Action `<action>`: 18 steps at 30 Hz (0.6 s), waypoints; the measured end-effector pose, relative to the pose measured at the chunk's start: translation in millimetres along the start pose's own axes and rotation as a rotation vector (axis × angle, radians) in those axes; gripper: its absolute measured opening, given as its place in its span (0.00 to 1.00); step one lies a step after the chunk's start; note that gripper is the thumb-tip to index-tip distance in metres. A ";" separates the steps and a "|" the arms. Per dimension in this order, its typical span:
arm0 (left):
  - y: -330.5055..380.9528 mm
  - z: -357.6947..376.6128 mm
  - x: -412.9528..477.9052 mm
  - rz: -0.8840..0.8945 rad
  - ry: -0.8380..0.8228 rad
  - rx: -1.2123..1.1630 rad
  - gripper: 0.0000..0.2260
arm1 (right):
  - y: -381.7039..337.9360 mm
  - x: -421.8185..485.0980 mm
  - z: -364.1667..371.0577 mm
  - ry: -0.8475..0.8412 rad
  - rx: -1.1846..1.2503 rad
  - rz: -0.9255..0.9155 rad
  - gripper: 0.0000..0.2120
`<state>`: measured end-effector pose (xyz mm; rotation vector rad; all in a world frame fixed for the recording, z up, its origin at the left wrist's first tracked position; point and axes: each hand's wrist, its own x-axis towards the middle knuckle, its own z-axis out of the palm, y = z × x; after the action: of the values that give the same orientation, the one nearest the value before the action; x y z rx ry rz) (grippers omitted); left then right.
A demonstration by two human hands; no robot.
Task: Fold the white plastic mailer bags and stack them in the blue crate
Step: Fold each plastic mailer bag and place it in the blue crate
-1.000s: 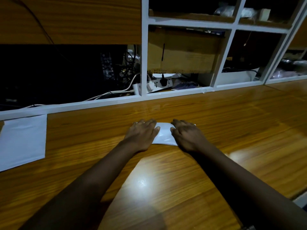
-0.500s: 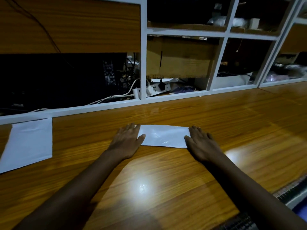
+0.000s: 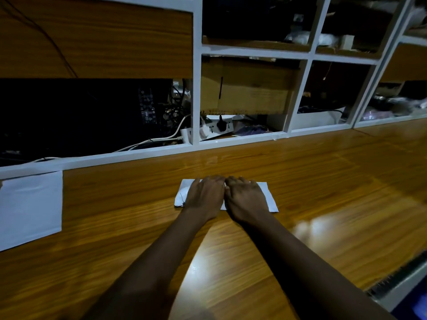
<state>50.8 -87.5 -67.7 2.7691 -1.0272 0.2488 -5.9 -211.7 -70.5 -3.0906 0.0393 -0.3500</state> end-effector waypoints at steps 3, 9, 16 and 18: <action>-12.0 0.2 -5.0 0.041 -0.005 -0.026 0.19 | 10.1 -1.8 6.8 -0.064 -0.052 -0.013 0.26; -25.4 -7.6 -11.2 -0.040 -0.054 0.014 0.22 | 26.9 4.4 10.1 -0.062 -0.068 0.022 0.31; -30.6 -12.4 -22.9 -0.102 -0.094 -0.070 0.23 | 32.4 -11.6 -4.7 -0.081 0.026 -0.024 0.29; -33.3 -13.7 -23.8 -0.109 -0.123 -0.075 0.24 | 38.6 -14.0 -7.6 -0.050 0.050 0.003 0.27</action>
<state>53.6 -44.7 -63.1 2.7902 -0.8888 0.0243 -22.0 -250.0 -67.5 -3.0476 0.0341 -0.2698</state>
